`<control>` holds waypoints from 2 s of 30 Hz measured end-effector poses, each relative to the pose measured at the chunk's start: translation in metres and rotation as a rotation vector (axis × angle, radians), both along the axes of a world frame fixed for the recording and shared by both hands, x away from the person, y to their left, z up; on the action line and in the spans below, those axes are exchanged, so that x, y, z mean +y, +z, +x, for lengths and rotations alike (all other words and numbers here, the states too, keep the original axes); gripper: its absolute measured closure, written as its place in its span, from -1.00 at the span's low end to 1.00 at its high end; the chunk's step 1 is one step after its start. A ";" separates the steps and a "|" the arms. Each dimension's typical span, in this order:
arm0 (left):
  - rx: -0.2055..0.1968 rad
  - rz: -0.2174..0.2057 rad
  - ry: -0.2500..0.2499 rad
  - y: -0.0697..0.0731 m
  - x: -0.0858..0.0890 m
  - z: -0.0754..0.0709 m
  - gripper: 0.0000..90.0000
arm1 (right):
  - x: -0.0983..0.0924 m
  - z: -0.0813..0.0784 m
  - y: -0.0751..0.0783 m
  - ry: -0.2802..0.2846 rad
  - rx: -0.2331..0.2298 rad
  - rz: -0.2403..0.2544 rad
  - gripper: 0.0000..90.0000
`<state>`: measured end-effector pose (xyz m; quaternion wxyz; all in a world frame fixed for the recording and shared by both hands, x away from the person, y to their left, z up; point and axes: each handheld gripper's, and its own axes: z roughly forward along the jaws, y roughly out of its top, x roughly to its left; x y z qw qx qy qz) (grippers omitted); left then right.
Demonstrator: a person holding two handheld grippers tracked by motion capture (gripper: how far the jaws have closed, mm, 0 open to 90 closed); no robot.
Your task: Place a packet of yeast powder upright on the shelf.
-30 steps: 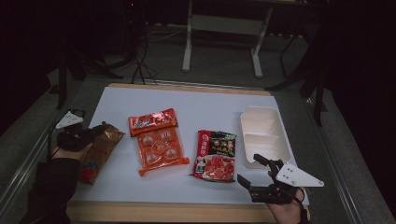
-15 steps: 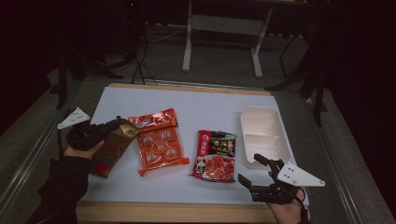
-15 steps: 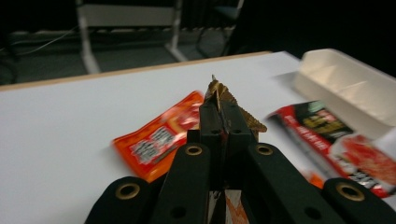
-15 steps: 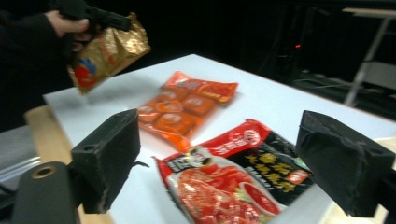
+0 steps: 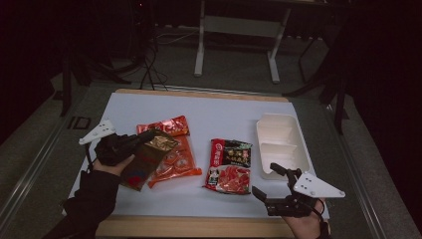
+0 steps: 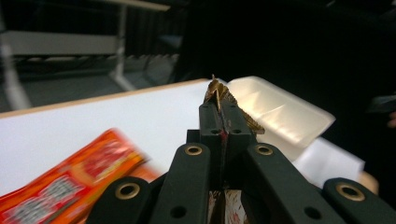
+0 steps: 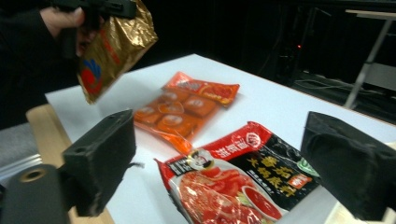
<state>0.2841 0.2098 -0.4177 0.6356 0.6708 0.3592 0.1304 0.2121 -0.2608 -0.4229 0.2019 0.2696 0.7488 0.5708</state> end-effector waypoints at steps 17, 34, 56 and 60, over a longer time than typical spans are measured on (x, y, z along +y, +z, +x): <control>-0.048 -0.140 -0.176 0.006 -0.075 -0.007 1.00 | 0.015 0.007 0.023 0.029 0.003 0.023 -0.39; -0.105 -0.238 -0.307 -0.010 -0.130 -0.008 1.00 | 0.047 0.034 0.030 0.112 0.065 0.052 0.00; -0.131 -0.251 -0.312 -0.015 -0.139 -0.005 0.74 | 0.046 0.044 0.044 0.230 0.143 0.021 1.00; -0.126 -0.181 -0.316 -0.011 -0.137 -0.007 0.32 | 0.049 0.045 0.046 0.248 0.141 -0.003 1.00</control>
